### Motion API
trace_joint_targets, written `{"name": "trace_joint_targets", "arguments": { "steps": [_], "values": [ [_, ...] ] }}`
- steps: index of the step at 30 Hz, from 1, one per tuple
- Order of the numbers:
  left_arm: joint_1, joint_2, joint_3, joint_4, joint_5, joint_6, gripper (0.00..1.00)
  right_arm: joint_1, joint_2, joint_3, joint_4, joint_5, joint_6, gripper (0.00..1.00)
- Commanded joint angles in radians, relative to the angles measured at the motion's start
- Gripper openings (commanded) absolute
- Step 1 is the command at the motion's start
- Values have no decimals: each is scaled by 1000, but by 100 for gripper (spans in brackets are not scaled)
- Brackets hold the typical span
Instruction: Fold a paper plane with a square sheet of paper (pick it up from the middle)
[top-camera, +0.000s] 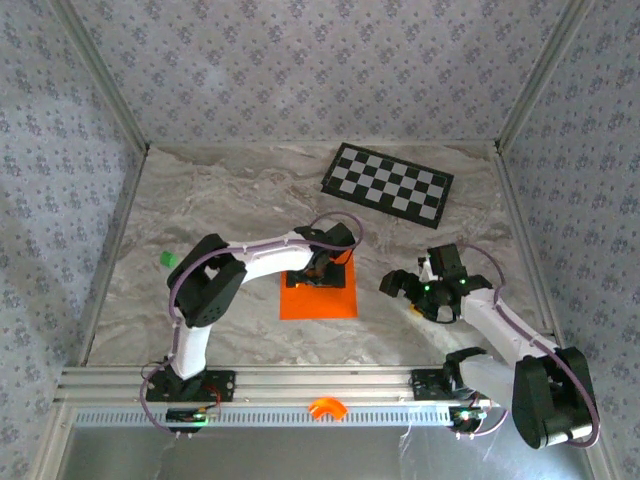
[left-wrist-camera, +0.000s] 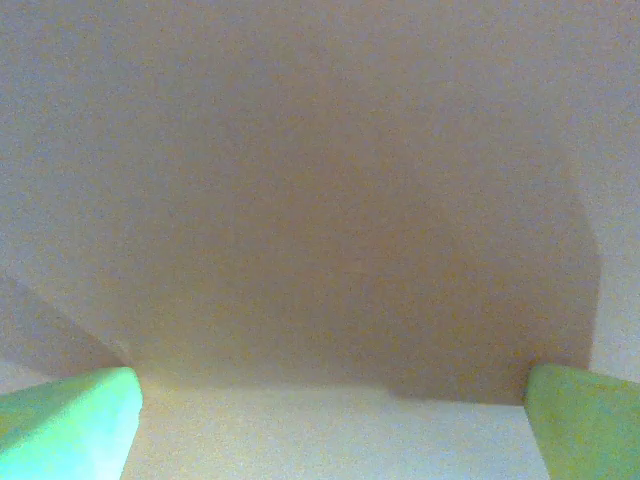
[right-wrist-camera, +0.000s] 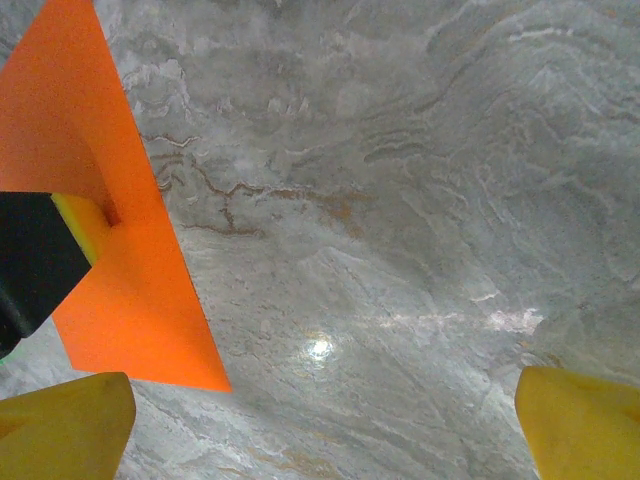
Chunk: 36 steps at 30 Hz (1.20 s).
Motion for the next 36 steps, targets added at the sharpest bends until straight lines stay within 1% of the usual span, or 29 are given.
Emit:
{"name": "trace_joint_targets", "arguments": {
  "steps": [1, 17, 20, 25, 27, 30, 32, 34, 36],
  "values": [
    [-10, 67, -17, -20, 21, -16, 98, -4, 7, 15, -32, 9, -8, 100],
    [-17, 86, -18, -27, 12, -10, 95, -14, 10, 30, -52, 25, -7, 100],
    [-17, 76, -12, -31, 5, -6, 92, -15, 10, 31, -53, 26, -4, 100],
    [-23, 52, 10, -22, -4, 11, 80, -18, -2, 51, -56, 25, 5, 100],
    [-26, 41, 21, -18, -15, 17, 72, -19, -12, 61, -71, 50, 22, 100],
    [-34, 19, 17, 16, -24, 24, 56, -21, -35, 76, -93, 86, 28, 100],
    [-33, 10, 13, 22, -25, 27, 48, -25, -58, 79, -102, 99, 34, 100],
    [-34, 0, 15, 37, -29, 33, 42, -27, -79, 75, -109, 108, 41, 100],
    [-34, -17, 10, 62, -31, 35, 39, -35, -96, 69, -116, 118, 55, 100]
  ]
}}
